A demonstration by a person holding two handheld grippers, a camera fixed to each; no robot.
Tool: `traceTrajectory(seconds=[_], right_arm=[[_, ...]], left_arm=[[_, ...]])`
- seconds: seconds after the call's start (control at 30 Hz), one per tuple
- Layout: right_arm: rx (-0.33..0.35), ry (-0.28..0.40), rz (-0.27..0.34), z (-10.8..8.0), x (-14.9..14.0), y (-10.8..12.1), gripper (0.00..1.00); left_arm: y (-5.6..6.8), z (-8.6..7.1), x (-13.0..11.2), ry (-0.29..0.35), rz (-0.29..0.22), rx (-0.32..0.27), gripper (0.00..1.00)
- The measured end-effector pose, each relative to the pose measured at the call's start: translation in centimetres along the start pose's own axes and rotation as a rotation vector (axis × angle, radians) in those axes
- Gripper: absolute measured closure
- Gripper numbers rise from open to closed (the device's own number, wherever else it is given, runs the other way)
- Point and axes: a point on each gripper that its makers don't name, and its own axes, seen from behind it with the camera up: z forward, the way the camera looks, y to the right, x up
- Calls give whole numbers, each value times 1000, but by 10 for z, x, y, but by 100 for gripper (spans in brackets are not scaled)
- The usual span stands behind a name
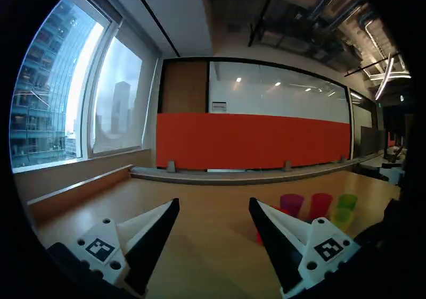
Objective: Pour water
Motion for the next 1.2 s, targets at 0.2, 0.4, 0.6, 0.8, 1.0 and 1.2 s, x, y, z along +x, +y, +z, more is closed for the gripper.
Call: traceTrajectory(seconds=[0.2, 0.4, 0.6, 0.8, 1.0, 1.2], right_arm=[[7, -8, -26, 4, 38, 3, 1], [10, -9, -42, 9, 79, 7, 1], [38, -8, -12, 13, 117, 5, 1], [71, -10, 27, 15, 143, 2, 1], [97, -28, 36, 17, 151, 2, 1], [165, -49, 28, 18, 147, -6, 1]], left_arm=[[7, 9, 30, -5, 1, -19, 3], [13, 13, 67, -19, 10, -41, 3], [21, 19, 114, 0, 41, -74, 3], [32, 24, 151, 12, 42, -118, 3], [37, 26, 168, 12, 42, -157, 3], [45, 26, 168, -1, 60, -214, 3]])
